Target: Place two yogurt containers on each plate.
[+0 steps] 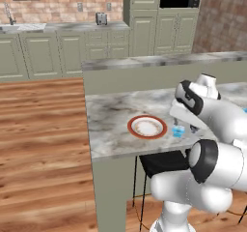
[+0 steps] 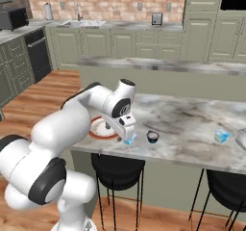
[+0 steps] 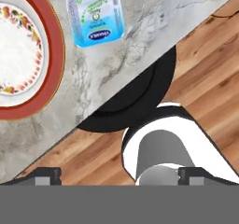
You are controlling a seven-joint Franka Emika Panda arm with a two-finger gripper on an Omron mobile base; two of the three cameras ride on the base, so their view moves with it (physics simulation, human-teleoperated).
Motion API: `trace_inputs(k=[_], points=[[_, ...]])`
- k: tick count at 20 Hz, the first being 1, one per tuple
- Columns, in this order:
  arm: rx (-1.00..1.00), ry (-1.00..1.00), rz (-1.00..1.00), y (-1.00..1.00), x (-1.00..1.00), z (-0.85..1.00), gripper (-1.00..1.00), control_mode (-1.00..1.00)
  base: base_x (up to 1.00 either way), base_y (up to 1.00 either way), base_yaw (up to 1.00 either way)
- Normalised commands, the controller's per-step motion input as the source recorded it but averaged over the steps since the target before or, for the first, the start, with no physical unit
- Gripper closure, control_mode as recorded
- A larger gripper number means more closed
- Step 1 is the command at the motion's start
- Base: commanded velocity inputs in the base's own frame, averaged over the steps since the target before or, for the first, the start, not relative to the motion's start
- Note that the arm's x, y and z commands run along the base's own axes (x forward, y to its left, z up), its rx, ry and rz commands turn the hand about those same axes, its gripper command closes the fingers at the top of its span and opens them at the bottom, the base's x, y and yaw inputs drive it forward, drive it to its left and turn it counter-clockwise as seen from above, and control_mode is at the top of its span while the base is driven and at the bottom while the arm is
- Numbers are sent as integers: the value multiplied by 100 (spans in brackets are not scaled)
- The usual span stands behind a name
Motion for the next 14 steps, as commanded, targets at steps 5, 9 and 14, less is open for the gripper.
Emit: trace_inputs(k=[5, 9, 14], points=[[0, 7, 0, -4, 37, -17, -100, -100, 0, 0, 0], [0, 1, 1, -21, 32, -23, -100, -100, 0, 0, 0], [0, 0, 2, -31, 27, -22, -100, -100, 0, 0, 0]])
